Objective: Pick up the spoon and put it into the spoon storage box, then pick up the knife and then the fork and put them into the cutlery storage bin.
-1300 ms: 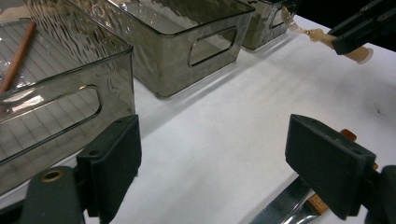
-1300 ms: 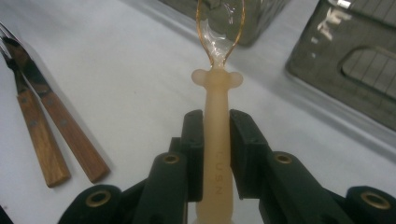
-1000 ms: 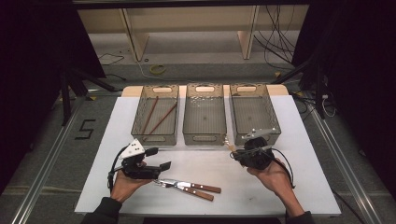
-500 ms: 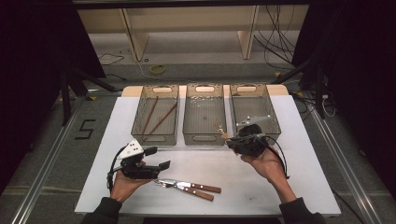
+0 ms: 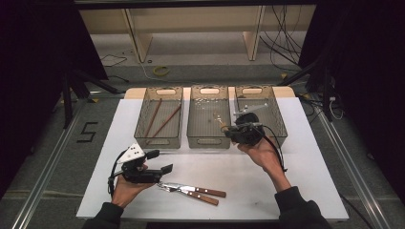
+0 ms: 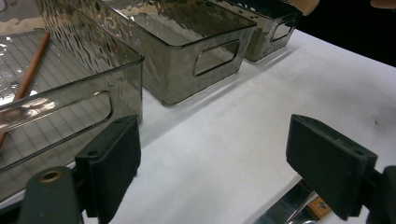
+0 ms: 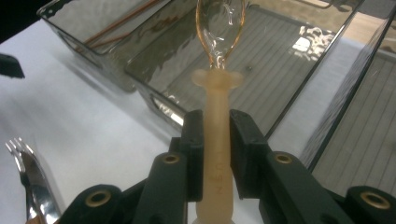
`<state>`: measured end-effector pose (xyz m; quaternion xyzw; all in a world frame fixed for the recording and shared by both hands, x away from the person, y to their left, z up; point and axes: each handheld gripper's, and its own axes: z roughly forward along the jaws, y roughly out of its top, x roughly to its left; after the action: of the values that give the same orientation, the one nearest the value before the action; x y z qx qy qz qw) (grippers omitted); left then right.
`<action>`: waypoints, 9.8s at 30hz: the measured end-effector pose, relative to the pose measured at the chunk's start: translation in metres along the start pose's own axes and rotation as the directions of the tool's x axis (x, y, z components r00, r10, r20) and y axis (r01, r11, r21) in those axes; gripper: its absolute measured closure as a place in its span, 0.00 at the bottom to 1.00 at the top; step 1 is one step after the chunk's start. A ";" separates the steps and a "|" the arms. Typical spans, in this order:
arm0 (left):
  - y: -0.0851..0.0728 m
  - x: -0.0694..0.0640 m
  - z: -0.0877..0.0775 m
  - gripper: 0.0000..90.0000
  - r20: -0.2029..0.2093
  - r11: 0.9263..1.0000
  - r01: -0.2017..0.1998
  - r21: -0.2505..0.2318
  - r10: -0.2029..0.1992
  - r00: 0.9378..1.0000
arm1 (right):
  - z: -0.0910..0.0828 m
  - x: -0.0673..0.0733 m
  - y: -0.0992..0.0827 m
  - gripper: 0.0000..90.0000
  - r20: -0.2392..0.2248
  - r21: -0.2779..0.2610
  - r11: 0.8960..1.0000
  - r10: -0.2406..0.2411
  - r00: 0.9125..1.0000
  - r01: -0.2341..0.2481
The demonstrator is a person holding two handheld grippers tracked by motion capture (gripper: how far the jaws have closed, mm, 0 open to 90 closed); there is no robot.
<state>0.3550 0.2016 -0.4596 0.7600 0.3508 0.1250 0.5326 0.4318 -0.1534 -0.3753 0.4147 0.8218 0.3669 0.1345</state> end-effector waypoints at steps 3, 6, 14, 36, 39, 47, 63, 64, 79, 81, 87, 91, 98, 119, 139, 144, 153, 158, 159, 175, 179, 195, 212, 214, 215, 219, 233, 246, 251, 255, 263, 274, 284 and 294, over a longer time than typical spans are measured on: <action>0.000 0.000 0.000 0.19 0.001 1.000 0.002 0.000 -0.002 1.000 | 0.003 -0.003 0.004 0.86 0.002 -0.004 1.000 0.006 1.000 -0.006; 0.000 0.000 0.001 0.19 0.003 1.000 0.002 0.000 -0.002 1.000 | 0.009 -0.005 0.010 0.86 0.013 -0.002 1.000 0.008 1.000 -0.008; 0.001 0.000 0.001 0.19 0.008 1.000 -0.001 -0.009 0.001 1.000 | 0.016 -0.007 0.030 0.86 0.026 -0.015 1.000 0.003 1.000 -0.003; 0.002 0.001 0.001 0.19 0.012 1.000 0.004 -0.022 -0.003 1.000 | 0.048 -0.014 0.050 0.86 0.039 0.015 1.000 0.022 0.999 -0.022; 0.002 0.001 0.001 0.19 0.013 1.000 0.006 -0.023 -0.006 1.000 | 0.054 -0.014 0.052 0.86 0.042 0.026 0.999 0.021 0.999 -0.022; 0.002 0.001 0.001 0.19 0.012 1.000 0.005 -0.025 -0.005 1.000 | 0.064 -0.016 0.055 0.86 0.054 0.044 0.998 0.032 0.998 -0.035; 0.002 0.001 0.000 0.19 0.013 1.000 0.005 -0.026 -0.005 1.000 | 0.082 -0.019 0.053 0.83 0.038 0.076 0.995 0.061 0.997 -0.064; 0.002 0.001 0.000 0.19 0.014 1.000 0.006 -0.027 -0.005 1.000 | 0.082 -0.019 0.052 0.79 0.040 0.078 0.995 0.064 0.997 -0.067; 0.002 0.002 0.000 0.19 0.011 1.000 0.001 -0.023 -0.001 1.000 | 0.048 0.000 0.044 0.47 -0.084 0.023 0.999 -0.039 0.996 0.041; 0.002 0.002 0.000 0.19 0.010 1.000 0.004 -0.025 -0.004 1.000 | 0.043 0.004 0.040 0.45 -0.103 0.027 0.997 -0.064 0.993 0.067; 0.002 0.002 0.000 0.19 0.011 1.000 0.003 -0.026 -0.002 1.000 | 0.030 0.019 0.025 0.39 -0.161 0.048 0.988 -0.135 0.978 0.144; 0.002 0.002 0.000 0.19 0.011 1.000 0.002 -0.027 -0.001 1.000 | 0.025 0.024 0.016 0.38 -0.188 0.056 0.985 -0.149 0.971 0.162; 0.002 0.002 0.000 0.19 0.012 1.000 0.004 -0.027 -0.003 1.000 | 0.021 0.030 0.002 0.38 -0.208 0.061 0.982 -0.161 0.965 0.177; 0.002 0.002 -0.001 0.19 0.013 1.000 0.001 -0.028 0.000 1.000 | 0.018 0.052 -0.025 0.36 -0.271 0.075 0.962 -0.234 0.934 0.263; 0.000 0.003 -0.005 0.19 0.002 0.999 0.012 -0.033 -0.012 1.000 | 0.025 0.067 -0.035 0.36 -0.321 0.136 0.933 -0.278 0.905 0.334; 0.000 0.003 -0.005 0.19 0.002 0.999 0.012 -0.033 -0.012 1.000 | 0.028 0.071 -0.038 0.35 -0.334 0.159 0.922 -0.287 0.898 0.354; 0.000 0.004 -0.005 0.19 0.002 0.999 0.009 -0.033 -0.009 1.000 | 0.032 0.078 -0.042 0.35 -0.353 0.176 0.905 -0.310 0.883 0.388; 0.000 0.004 -0.005 0.19 0.005 0.999 0.012 -0.033 -0.011 1.000 | 0.033 0.081 -0.044 0.35 -0.360 0.193 0.894 -0.319 0.877 0.404; 0.001 0.004 -0.005 0.19 0.006 0.999 0.012 -0.033 -0.012 1.000 | 0.034 0.081 -0.045 0.35 -0.360 0.196 0.893 -0.318 0.877 0.405; 0.000 0.003 -0.004 0.18 0.004 0.999 0.010 -0.031 -0.010 1.000 | 0.043 0.085 -0.053 0.38 -0.382 0.262 0.854 -0.336 0.861 0.449; 0.000 0.003 -0.004 0.18 0.005 1.000 0.006 -0.029 -0.006 1.000 | 0.045 0.087 -0.055 0.39 -0.382 0.277 0.839 -0.350 0.855 0.468; 0.000 0.003 -0.005 0.18 0.008 1.000 -0.006 -0.025 0.006 1.000 | 0.054 0.098 -0.065 0.55 -0.390 0.336 0.782 -0.392 0.833 0.525; 0.000 0.002 -0.005 0.18 0.009 1.000 -0.009 -0.025 0.009 1.000 | 0.062 0.103 -0.072 0.74 -0.405 0.348 0.742 -0.433 0.805 0.573; 0.000 0.002 -0.005 0.18 0.010 1.000 -0.009 -0.024 0.009 1.000 | 0.063 0.104 -0.073 0.75 -0.400 0.355 0.735 -0.439 0.804 0.578; 0.000 0.002 -0.005 0.18 0.009 1.000 -0.009 -0.024 0.009 1.000 | 0.063 0.104 -0.073 0.76 -0.407 0.366 0.724 -0.441 0.800 0.585; 0.000 0.002 -0.005 0.18 0.009 1.000 -0.009 -0.024 0.009 1.000 | 0.063 0.106 -0.074 0.81 -0.386 0.358 0.734 -0.447 0.807 0.577; 0.000 0.002 -0.005 0.18 0.008 1.000 -0.011 -0.021 0.011 1.000 | 0.063 0.108 -0.075 0.87 -0.384 0.361 0.724 -0.458 0.801 0.587; 0.000 0.002 -0.005 0.18 0.008 1.000 -0.008 -0.026 0.008 1.000 | 0.062 0.102 -0.072 0.91 -0.385 0.360 0.739 -0.439 0.812 0.570; 0.000 0.002 -0.005 0.18 0.007 1.000 -0.011 -0.024 0.012 1.000 | 0.059 0.098 -0.068 0.91 -0.380 0.334 0.764 -0.427 0.821 0.552; 0.000 0.002 -0.005 0.18 0.007 1.000 -0.010 -0.025 0.010 1.000 | 0.056 0.092 -0.065 0.91 -0.367 0.335 0.783 -0.404 0.838 0.524; 0.000 0.002 -0.005 0.18 0.005 1.000 -0.010 -0.029 0.010 1.000 | 0.052 0.086 -0.061 0.91 -0.370 0.330 0.817 -0.348 0.861 0.472; 0.000 0.002 -0.006 0.18 -0.003 0.999 -0.006 -0.043 0.006 1.000 | 0.033 0.069 -0.049 0.91 -0.362 0.269 0.875 -0.296 0.884 0.403; 0.000 0.003 -0.006 0.18 -0.003 0.999 -0.007 -0.038 0.007 1.000 | 0.008 0.040 -0.036 0.91 -0.307 0.193 0.933 -0.237 0.922 0.305; 0.000 0.003 -0.006 0.18 -0.003 0.999 -0.007 -0.038 0.007 1.000 | -0.015 0.002 -0.029 0.91 -0.223 0.116 0.973 -0.170 0.960 0.199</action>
<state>0.3535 0.2080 -0.4579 0.7507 0.3466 0.1346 0.5461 0.4053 -0.1703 -0.3857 0.3029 0.8898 0.3374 0.0510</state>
